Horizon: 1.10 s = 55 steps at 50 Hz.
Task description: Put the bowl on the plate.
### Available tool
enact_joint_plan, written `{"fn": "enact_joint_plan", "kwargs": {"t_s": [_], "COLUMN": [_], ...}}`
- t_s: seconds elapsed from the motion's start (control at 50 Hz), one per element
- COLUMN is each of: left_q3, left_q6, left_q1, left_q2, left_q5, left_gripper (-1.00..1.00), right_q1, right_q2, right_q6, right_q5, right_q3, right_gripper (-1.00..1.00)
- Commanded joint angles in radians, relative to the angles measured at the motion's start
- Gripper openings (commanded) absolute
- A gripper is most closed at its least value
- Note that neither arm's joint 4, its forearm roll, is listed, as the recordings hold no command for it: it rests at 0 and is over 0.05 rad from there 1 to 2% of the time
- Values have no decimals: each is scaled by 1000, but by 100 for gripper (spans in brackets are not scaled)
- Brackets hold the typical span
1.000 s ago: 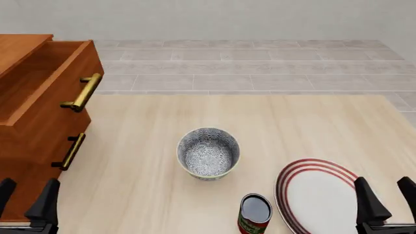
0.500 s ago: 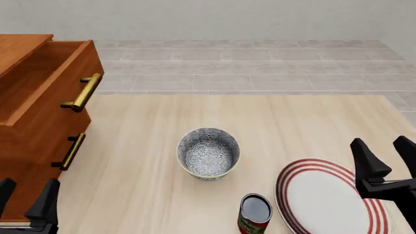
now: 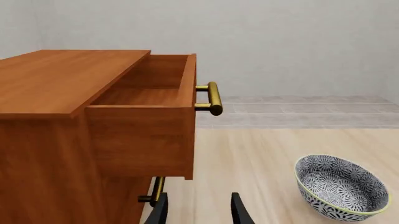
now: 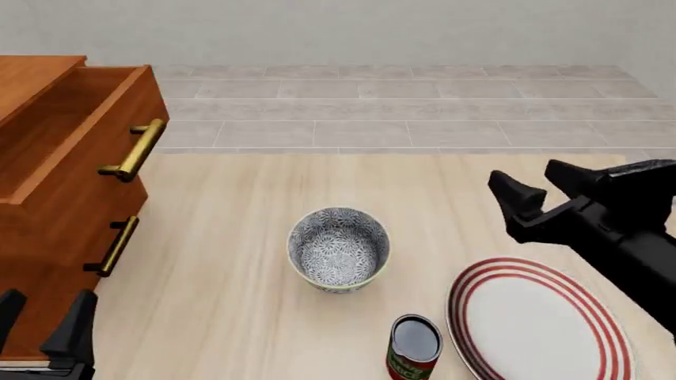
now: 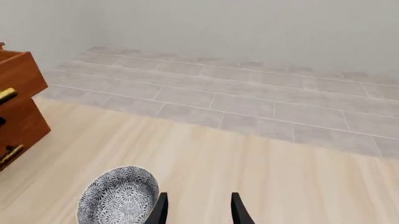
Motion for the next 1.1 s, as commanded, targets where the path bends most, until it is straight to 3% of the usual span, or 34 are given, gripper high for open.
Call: {"fn": "enact_joint_plan", "kwargs": {"t_s": [0.02, 0.04, 0.24, 0.32, 0.34, 0.4, 0.48, 0.58, 0.64, 0.94, 1.1], "left_q3": [0, 0, 0, 0, 0, 0, 0, 0, 0, 0, 0], "left_q6": [0, 0, 0, 0, 0, 0, 0, 0, 0, 0, 0], "left_q1": [0, 0, 0, 0, 0, 0, 0, 0, 0, 0, 0], "left_q2": [0, 0, 0, 0, 0, 0, 0, 0, 0, 0, 0], "left_q5": [0, 0, 0, 0, 0, 0, 0, 0, 0, 0, 0], "left_gripper": [100, 100, 100, 100, 100, 100, 100, 100, 100, 100, 100], "right_q1": [112, 141, 183, 177, 166, 168, 174, 190, 217, 196, 204], "right_q2": [215, 230, 370, 418, 448, 471, 533, 563, 579, 685, 734], "right_q6": [-47, 2, -32, -32, -1, 13, -11, -7, 34, 12, 36], "right_q5": [73, 86, 194, 231, 254, 273, 312, 316, 314, 329, 316], "right_q3": [-154, -177, -321, -359, -391, -412, -449, -456, -444, -490, -484], "right_gripper": [100, 100, 100, 100, 100, 100, 100, 100, 100, 100, 100]}}
